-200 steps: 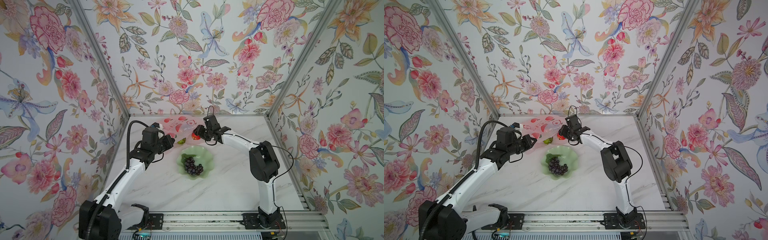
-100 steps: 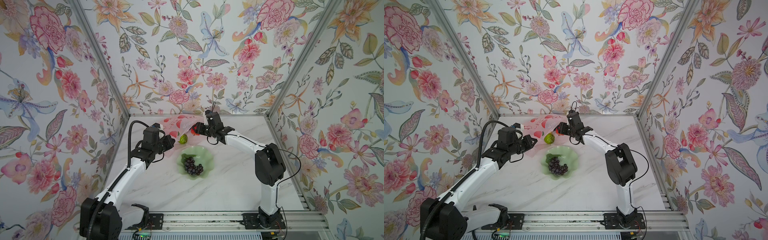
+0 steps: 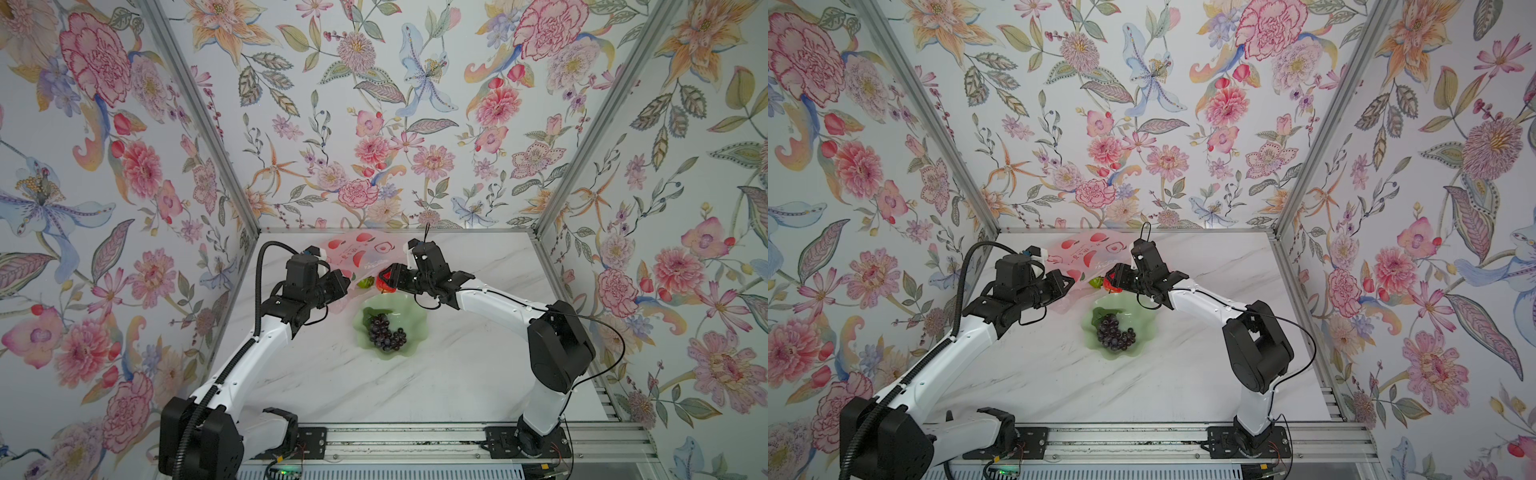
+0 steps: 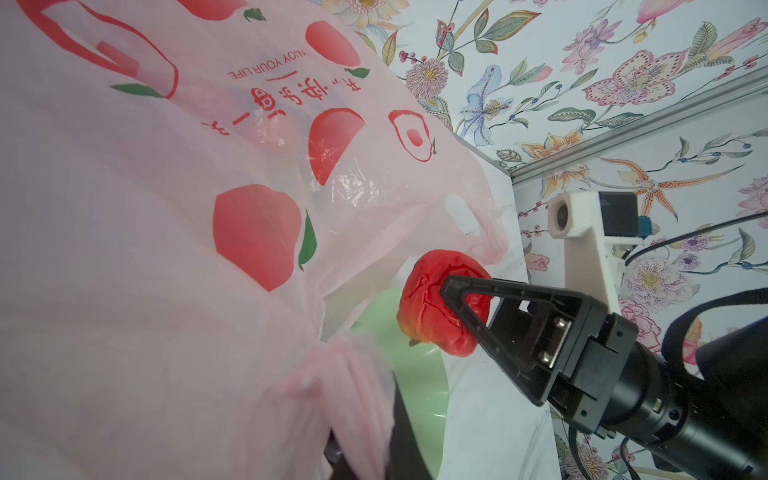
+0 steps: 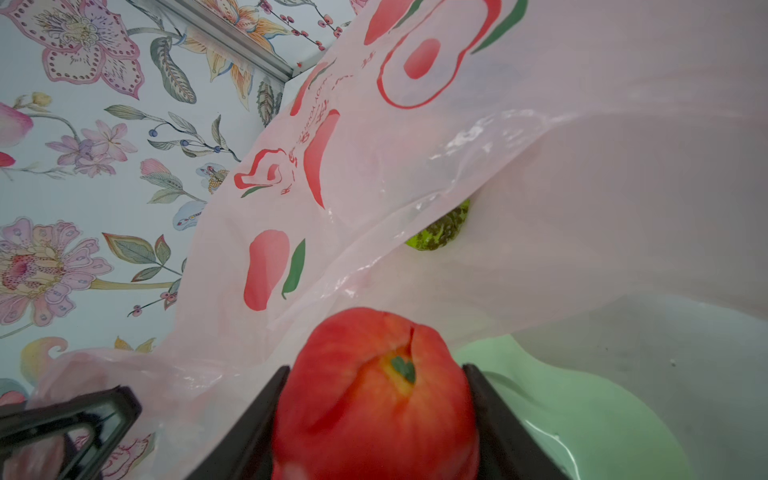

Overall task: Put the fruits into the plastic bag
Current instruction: 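Push the red apple with the right gripper into the bag mouth, then open the right gripper to release the red apple into the bag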

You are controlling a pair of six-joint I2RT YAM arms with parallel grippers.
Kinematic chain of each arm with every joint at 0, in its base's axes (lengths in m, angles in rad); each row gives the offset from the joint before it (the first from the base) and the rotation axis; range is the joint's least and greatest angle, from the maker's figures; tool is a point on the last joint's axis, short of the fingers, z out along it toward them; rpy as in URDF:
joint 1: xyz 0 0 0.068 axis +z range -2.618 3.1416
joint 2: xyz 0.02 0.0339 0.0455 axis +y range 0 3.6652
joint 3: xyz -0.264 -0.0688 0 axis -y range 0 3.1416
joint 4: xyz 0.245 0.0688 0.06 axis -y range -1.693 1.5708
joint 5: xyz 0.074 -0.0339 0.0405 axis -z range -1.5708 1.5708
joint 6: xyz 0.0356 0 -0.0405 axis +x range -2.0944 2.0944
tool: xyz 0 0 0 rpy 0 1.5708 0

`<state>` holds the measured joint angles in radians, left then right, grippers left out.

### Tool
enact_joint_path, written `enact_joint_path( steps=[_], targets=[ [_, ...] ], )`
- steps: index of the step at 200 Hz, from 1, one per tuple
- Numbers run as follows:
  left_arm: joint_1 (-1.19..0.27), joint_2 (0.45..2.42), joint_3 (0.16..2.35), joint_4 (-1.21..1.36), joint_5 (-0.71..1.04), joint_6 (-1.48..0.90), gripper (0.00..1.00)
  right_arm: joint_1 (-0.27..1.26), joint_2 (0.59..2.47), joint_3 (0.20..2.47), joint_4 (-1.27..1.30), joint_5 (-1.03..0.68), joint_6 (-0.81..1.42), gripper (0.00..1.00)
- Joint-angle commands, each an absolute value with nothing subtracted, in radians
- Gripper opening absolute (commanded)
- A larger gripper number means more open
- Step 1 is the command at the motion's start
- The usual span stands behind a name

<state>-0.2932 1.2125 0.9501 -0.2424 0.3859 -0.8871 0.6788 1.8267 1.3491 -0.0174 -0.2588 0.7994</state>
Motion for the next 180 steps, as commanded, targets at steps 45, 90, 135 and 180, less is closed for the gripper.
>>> enact_joint_path(
  steps=[45,90,135,180],
  targets=[
    [-0.311,1.189,0.986,-0.259,0.384,-0.845,0.00,0.620,2.097,1.686,-0.172,-0.445,0.885,0.53],
    [-0.313,1.171,0.989,-0.246,0.393,-0.829,0.00,0.589,2.214,1.845,-0.225,-0.342,0.924,0.51],
    [-0.315,1.149,0.991,-0.231,0.384,-0.824,0.00,0.589,2.237,1.863,-0.290,-0.129,0.911,0.52],
    [-0.311,1.150,0.976,-0.214,0.397,-0.833,0.00,0.577,2.278,1.872,-0.285,-0.139,0.938,0.59]
  ],
)
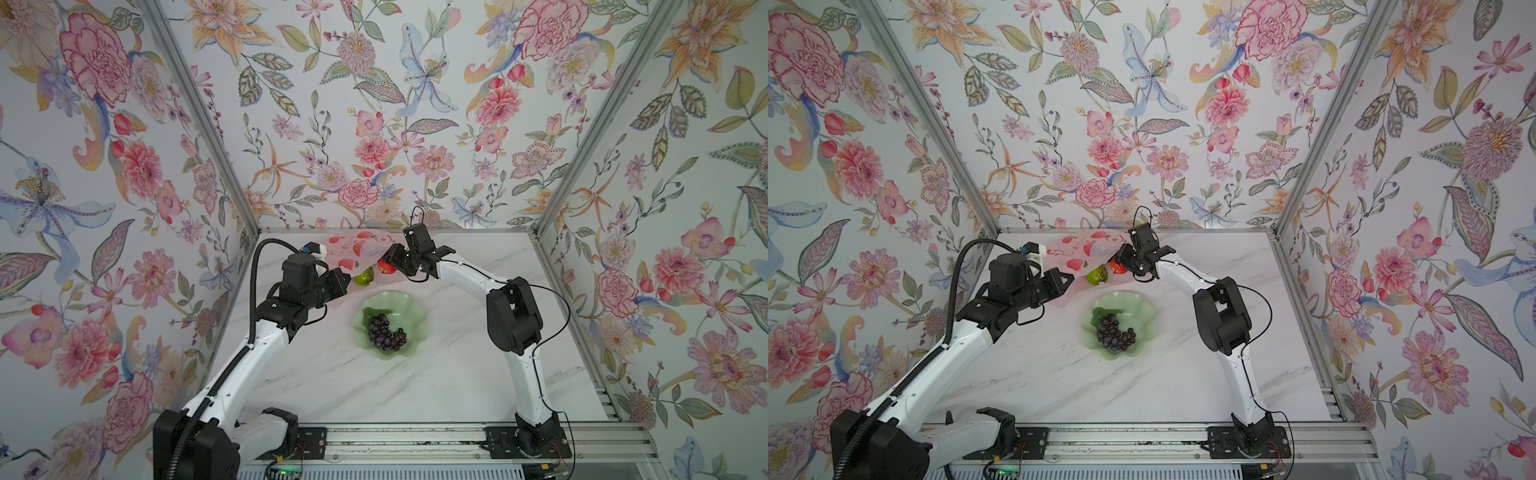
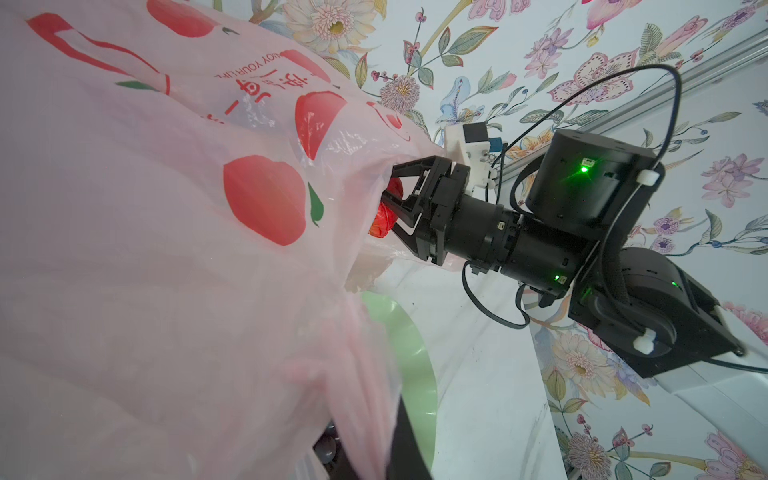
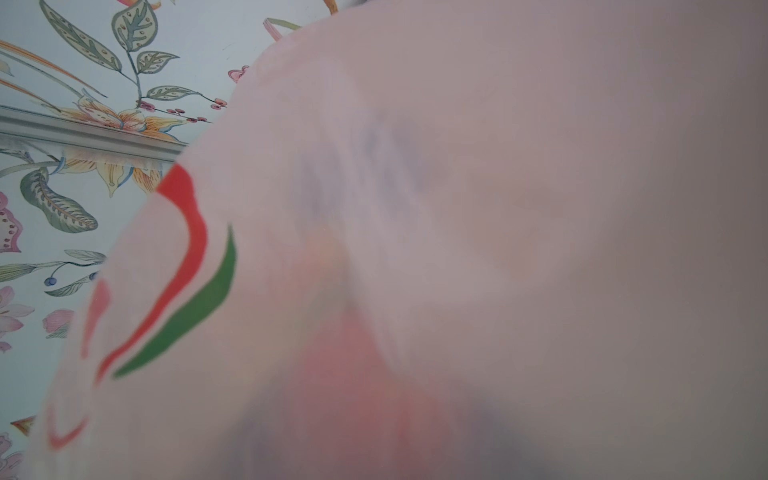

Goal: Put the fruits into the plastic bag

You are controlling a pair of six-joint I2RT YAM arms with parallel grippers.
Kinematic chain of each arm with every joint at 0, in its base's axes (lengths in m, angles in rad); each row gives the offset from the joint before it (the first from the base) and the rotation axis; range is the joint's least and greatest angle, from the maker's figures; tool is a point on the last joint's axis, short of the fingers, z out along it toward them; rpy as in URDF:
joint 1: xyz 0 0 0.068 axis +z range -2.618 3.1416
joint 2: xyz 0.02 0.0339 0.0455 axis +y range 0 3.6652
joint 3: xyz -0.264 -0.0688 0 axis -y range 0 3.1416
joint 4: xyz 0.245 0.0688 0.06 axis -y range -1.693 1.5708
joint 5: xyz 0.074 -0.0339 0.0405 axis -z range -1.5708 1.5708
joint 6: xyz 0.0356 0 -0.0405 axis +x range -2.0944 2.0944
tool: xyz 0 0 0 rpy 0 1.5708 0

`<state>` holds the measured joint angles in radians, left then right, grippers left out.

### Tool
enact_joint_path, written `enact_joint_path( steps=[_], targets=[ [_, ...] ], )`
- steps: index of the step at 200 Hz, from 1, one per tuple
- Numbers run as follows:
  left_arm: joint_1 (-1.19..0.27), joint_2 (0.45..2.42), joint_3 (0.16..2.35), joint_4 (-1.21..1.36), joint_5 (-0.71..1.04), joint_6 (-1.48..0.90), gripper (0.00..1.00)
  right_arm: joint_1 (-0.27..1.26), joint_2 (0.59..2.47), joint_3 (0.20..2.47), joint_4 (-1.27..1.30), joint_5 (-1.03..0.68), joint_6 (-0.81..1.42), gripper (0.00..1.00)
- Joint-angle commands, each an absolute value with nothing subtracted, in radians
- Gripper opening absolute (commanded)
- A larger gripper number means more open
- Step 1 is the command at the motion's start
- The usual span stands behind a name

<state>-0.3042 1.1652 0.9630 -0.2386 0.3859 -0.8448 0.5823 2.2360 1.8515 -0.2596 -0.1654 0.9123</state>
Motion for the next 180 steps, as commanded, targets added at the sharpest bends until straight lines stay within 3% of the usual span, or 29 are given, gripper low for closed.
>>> enact_joint_path(
  steps=[1,21,72,119,180],
  targets=[
    [-0.311,1.150,0.976,-0.213,0.397,-0.833,0.00,0.577,2.279,1.873,-0.284,-0.141,0.937,0.60],
    [-0.312,1.157,0.974,-0.209,0.402,-0.837,0.00,0.574,2.301,1.902,-0.280,-0.168,0.945,0.71],
    [-0.310,1.160,0.973,-0.204,0.400,-0.842,0.00,0.569,2.296,1.923,-0.204,-0.242,0.945,0.87],
    [-0.303,1.152,0.966,-0.202,0.400,-0.846,0.00,0.569,2.228,1.917,-0.242,-0.275,0.892,0.87],
    [-0.299,1.149,0.952,-0.185,0.406,-0.859,0.00,0.597,2.047,1.814,-0.502,-0.284,0.697,0.85]
  ],
)
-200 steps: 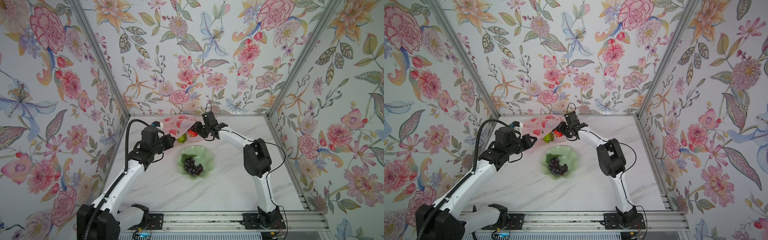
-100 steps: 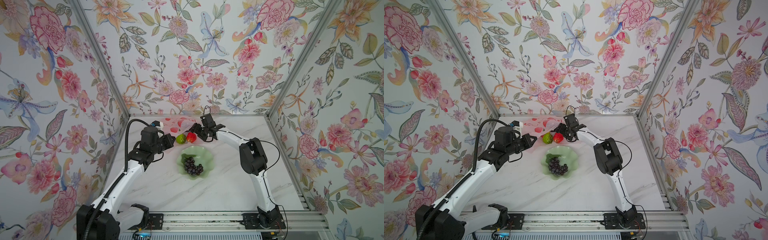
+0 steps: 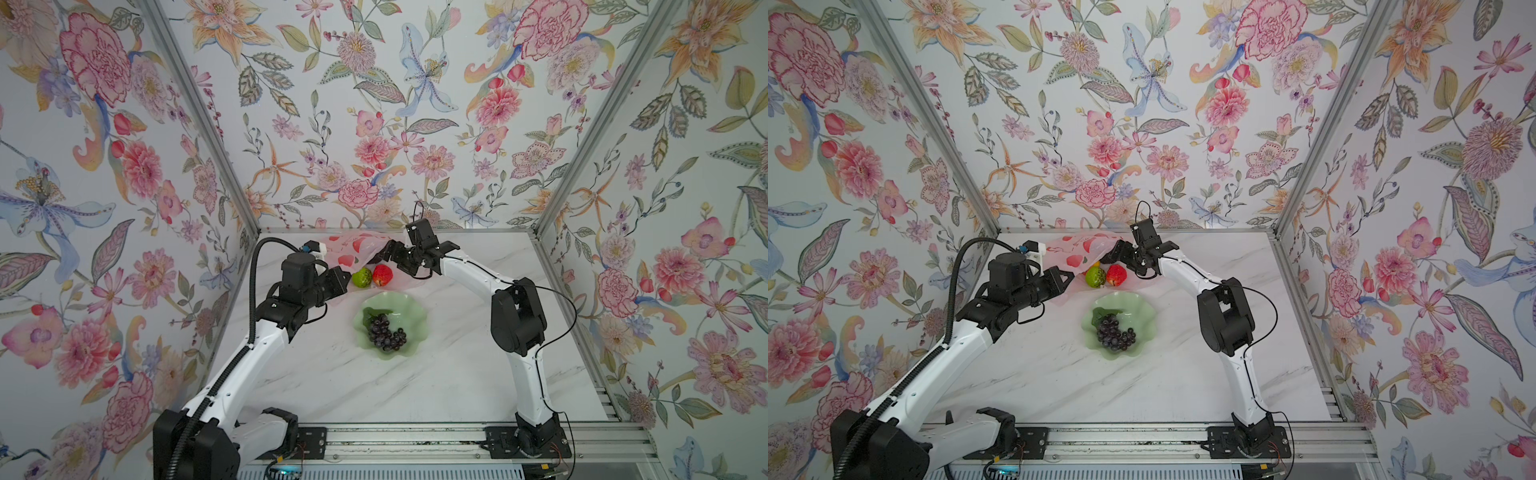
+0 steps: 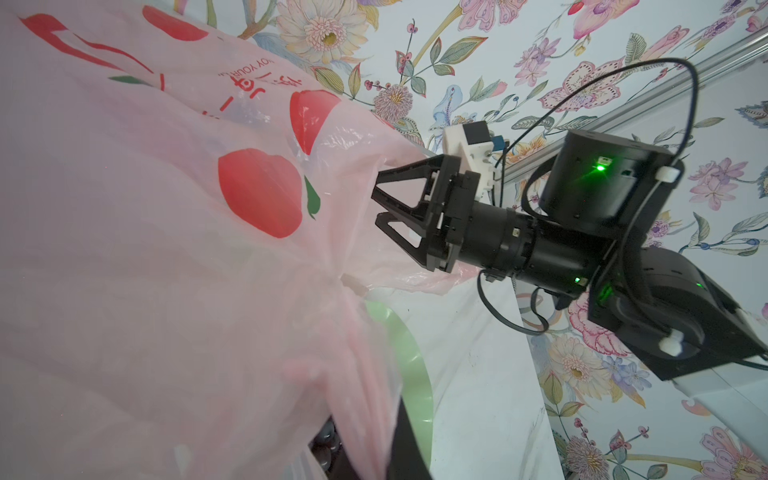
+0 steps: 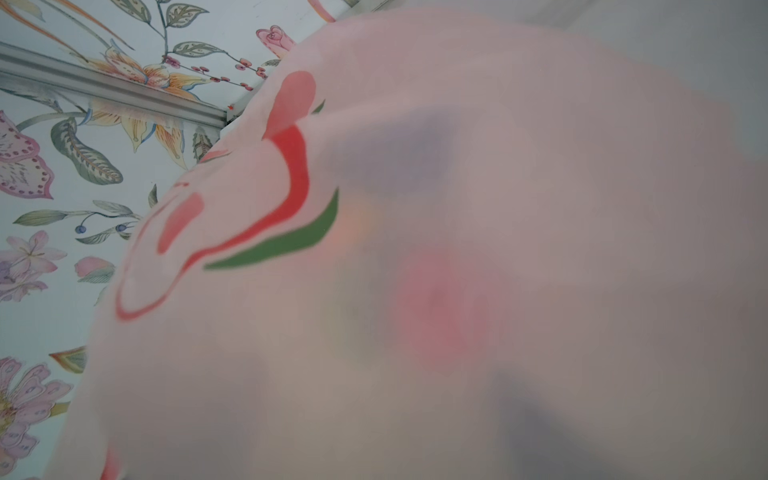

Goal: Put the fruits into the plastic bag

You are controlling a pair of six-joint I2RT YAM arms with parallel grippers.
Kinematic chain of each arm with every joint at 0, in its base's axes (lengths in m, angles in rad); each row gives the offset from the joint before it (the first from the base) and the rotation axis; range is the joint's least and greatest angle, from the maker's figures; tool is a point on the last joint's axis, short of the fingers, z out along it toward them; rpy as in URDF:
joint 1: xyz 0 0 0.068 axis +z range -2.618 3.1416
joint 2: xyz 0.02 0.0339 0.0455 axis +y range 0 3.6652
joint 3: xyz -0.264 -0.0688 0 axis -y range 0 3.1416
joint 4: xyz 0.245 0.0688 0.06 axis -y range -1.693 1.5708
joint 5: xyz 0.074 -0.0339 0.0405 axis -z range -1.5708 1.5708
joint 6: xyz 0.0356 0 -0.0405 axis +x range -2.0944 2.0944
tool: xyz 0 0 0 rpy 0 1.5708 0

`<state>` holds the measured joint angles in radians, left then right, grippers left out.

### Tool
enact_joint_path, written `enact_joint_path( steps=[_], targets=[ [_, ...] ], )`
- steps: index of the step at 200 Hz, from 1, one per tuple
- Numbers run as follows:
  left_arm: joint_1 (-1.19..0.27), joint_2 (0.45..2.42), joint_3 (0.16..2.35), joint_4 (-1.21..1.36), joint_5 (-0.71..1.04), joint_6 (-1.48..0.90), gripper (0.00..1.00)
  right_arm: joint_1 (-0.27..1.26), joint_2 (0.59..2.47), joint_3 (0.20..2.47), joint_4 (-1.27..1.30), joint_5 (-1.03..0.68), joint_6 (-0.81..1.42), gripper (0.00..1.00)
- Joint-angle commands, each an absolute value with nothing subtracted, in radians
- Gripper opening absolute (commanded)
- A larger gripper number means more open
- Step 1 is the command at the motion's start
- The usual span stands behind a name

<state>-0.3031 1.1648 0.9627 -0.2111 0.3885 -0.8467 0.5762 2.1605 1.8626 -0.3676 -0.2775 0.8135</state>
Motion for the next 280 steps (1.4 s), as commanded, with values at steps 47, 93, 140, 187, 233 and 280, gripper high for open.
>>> enact_joint_path(
  steps=[47,93,140,187,233,280],
  targets=[
    [-0.299,1.154,0.941,-0.167,0.415,-0.871,0.00,0.686,1.896,1.707,-0.659,-0.259,0.563,0.85],
    [-0.304,1.157,0.943,-0.164,0.416,-0.872,0.00,0.775,1.850,1.628,-0.710,-0.276,0.516,0.85],
    [-0.305,1.148,0.948,-0.179,0.412,-0.867,0.00,0.871,1.939,1.638,-0.737,-0.268,0.438,0.85],
    [-0.306,1.148,0.955,-0.187,0.414,-0.858,0.00,0.887,2.049,1.699,-0.786,-0.211,0.406,0.85],
    [-0.307,1.144,0.963,-0.204,0.408,-0.845,0.00,0.886,2.119,1.726,-0.839,-0.156,0.380,0.85],
    [-0.306,1.147,0.964,-0.209,0.407,-0.841,0.00,0.872,2.178,1.734,-0.847,-0.152,0.375,0.85]
  ],
)
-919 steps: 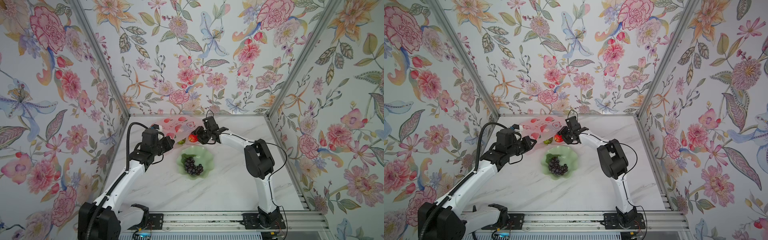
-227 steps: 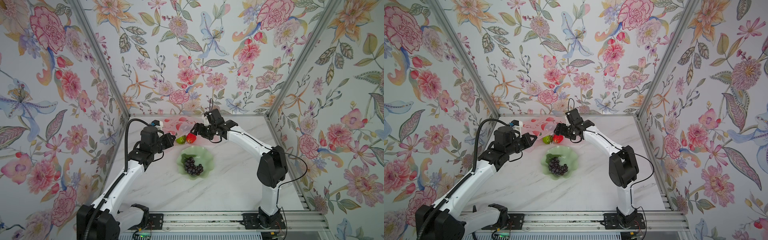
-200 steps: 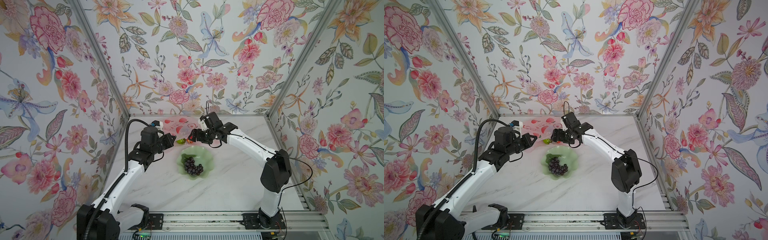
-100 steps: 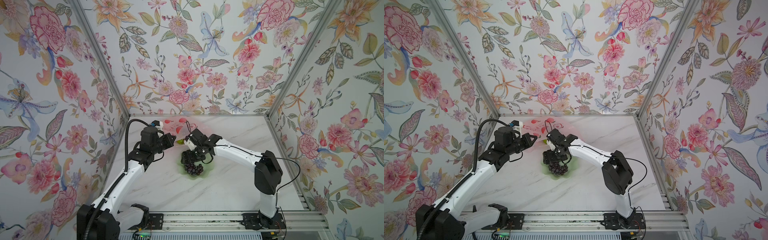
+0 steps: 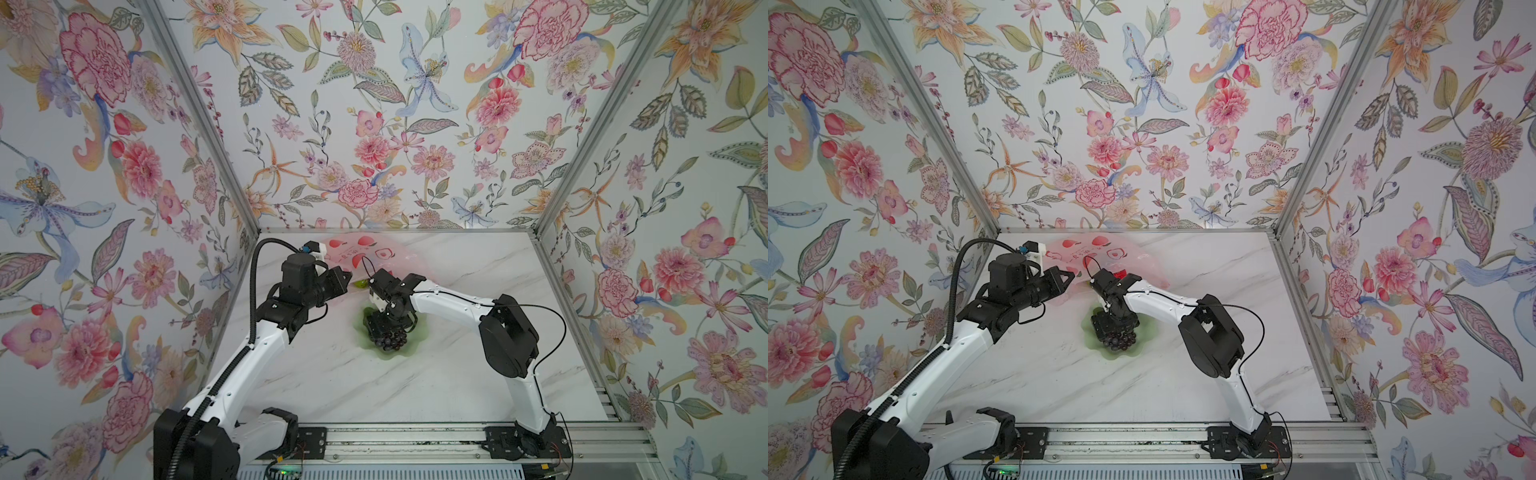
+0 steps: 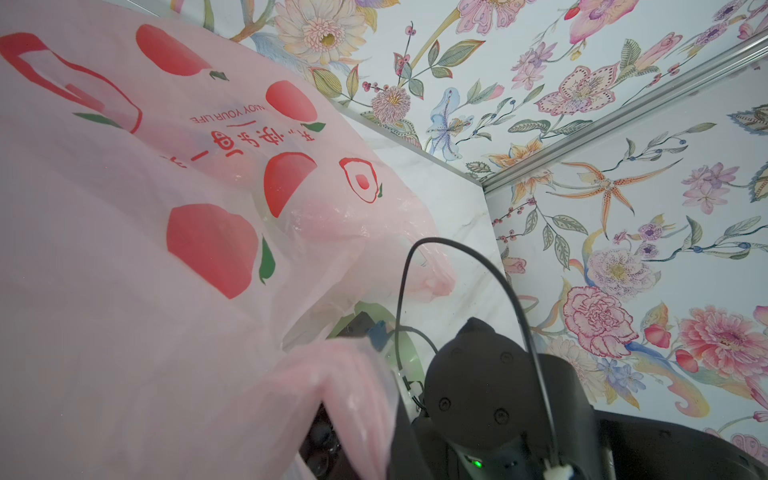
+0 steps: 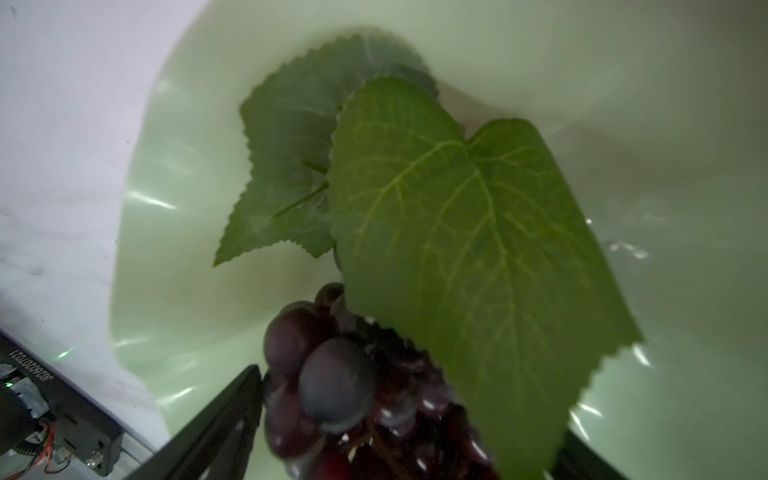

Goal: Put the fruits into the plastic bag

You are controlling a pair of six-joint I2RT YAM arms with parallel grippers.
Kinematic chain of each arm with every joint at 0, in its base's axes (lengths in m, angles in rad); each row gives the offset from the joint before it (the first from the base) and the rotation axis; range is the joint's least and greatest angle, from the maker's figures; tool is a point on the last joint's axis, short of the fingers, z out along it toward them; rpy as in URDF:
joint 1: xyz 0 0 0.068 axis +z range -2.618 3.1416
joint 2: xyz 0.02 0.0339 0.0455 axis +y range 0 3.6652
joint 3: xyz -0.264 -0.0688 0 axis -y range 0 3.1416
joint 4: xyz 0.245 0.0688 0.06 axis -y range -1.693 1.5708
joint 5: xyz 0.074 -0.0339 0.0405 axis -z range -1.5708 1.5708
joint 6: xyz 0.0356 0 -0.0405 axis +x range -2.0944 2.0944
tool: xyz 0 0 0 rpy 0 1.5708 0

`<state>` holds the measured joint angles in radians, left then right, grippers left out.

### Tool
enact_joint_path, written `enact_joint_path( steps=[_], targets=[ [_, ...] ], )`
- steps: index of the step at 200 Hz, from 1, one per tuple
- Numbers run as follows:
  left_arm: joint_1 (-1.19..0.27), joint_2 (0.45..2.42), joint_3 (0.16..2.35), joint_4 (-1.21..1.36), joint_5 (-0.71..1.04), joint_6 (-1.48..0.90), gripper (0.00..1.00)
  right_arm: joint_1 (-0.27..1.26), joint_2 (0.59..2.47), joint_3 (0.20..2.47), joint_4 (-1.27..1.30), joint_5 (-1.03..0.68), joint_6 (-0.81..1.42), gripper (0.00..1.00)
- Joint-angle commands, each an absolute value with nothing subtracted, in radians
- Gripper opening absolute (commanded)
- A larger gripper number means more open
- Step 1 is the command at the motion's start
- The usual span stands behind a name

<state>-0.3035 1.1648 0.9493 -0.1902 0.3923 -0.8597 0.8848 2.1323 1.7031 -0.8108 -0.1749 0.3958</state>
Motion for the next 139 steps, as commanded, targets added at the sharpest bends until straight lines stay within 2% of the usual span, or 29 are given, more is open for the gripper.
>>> enact_joint_path(
  steps=[1,59,100,139],
  targets=[
    [-0.306,1.147,0.964,-0.209,0.407,-0.841,0.00,0.871,2.180,1.735,-0.848,-0.152,0.375,0.85],
    [-0.308,1.148,0.964,-0.207,0.407,-0.842,0.00,0.852,2.264,1.783,-0.847,-0.179,0.380,0.83],
    [-0.308,1.143,0.961,-0.215,0.402,-0.844,0.00,0.839,2.261,1.774,-0.830,-0.185,0.395,0.73],
    [-0.309,1.137,0.953,-0.215,0.403,-0.855,0.00,0.806,2.192,1.668,-0.702,-0.243,0.443,0.56]
  ],
)
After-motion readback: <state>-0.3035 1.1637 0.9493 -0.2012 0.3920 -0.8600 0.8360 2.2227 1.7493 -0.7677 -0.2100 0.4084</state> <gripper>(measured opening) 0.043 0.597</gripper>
